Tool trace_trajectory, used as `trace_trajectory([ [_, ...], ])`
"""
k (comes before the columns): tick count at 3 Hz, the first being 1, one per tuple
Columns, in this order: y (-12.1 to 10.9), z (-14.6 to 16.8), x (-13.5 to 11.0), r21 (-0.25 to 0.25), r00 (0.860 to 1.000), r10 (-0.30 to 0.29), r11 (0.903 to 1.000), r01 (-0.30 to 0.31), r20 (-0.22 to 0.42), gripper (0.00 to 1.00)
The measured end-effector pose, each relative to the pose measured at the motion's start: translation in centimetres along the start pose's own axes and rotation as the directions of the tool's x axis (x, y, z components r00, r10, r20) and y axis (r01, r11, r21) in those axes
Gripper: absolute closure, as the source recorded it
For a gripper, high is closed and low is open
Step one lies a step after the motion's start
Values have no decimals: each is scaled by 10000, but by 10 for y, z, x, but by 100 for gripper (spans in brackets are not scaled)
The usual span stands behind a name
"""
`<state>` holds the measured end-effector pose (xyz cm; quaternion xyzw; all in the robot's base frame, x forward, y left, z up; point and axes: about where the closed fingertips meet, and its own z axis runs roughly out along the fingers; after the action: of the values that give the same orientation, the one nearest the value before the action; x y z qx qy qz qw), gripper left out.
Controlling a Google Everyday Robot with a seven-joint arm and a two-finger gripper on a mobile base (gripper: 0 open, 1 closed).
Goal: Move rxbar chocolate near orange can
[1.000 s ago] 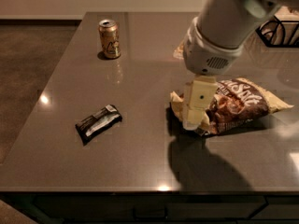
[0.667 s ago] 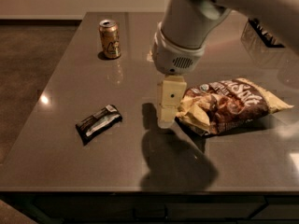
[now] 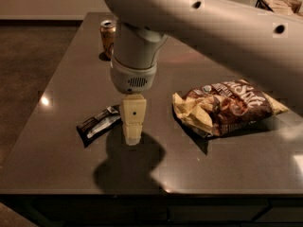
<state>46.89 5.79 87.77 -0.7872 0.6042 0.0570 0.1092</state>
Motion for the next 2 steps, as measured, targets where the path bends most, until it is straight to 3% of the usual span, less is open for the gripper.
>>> trace_trajectory([
  [2,0,40,-36,-629,9979,-614,9962,601,-190,0],
])
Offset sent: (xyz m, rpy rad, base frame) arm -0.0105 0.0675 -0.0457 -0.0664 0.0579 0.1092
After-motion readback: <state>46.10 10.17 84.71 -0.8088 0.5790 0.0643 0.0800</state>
